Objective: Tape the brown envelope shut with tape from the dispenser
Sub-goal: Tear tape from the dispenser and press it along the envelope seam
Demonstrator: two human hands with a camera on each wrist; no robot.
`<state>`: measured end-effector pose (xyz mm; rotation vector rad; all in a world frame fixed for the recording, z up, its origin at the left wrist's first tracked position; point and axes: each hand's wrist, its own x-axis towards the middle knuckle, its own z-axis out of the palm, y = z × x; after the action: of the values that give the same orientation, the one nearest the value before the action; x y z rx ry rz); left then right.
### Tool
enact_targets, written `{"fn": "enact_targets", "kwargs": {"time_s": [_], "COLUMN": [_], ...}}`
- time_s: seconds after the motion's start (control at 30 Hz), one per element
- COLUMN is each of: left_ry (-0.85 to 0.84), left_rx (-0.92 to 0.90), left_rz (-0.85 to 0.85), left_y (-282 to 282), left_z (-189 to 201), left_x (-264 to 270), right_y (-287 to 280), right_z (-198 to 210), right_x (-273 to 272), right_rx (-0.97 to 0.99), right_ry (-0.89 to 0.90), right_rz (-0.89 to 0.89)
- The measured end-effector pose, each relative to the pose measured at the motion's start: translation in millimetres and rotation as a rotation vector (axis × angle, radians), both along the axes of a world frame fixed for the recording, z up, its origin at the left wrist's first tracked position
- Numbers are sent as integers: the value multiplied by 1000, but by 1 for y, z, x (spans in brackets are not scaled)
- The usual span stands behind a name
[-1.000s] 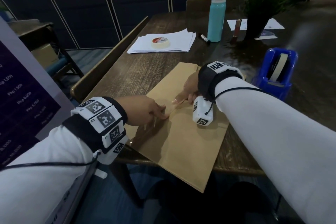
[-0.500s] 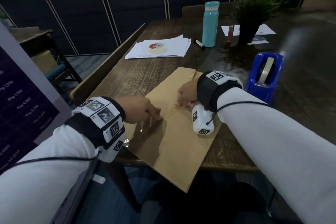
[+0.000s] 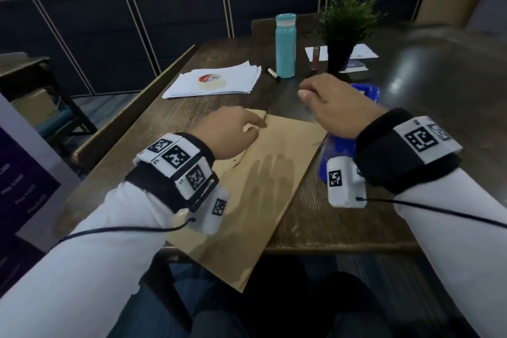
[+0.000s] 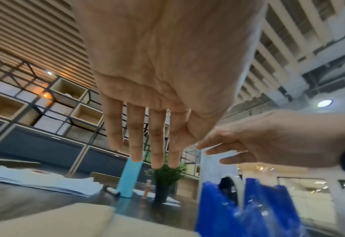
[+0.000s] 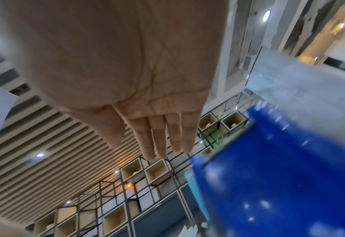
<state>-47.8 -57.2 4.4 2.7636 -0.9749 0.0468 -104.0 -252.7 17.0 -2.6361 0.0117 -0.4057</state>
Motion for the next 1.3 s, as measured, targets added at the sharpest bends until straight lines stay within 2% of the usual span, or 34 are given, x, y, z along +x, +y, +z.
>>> {"fn": "enact_targets", "kwargs": {"time_s": [0.1, 0.23, 0.43, 0.7, 0.9, 1.3], "left_ry": [-25, 38, 147, 251, 535, 872], "left_rx": [-156, -301, -489, -562, -619, -924], "left_rz": [-38, -47, -37, -1, 51, 123], "left_y": [-30, -63, -95, -112, -124, -136], "left_z": [8, 7, -14, -29, -28, -21], "left_x": [-8, -11, -17, -18, -19, -24], "right_y": [-25, -49, -72, -78, -80, -86], "right_z": [-5, -9, -19, -19, -23, -14], "right_x": [6, 10, 22, 29, 36, 38], "right_rx": [-92, -128, -37, -45, -131, -159], "right_ry": [29, 103, 239, 229, 214, 236], "right_rz": [-101, -225, -296, -338, -334, -348]}}
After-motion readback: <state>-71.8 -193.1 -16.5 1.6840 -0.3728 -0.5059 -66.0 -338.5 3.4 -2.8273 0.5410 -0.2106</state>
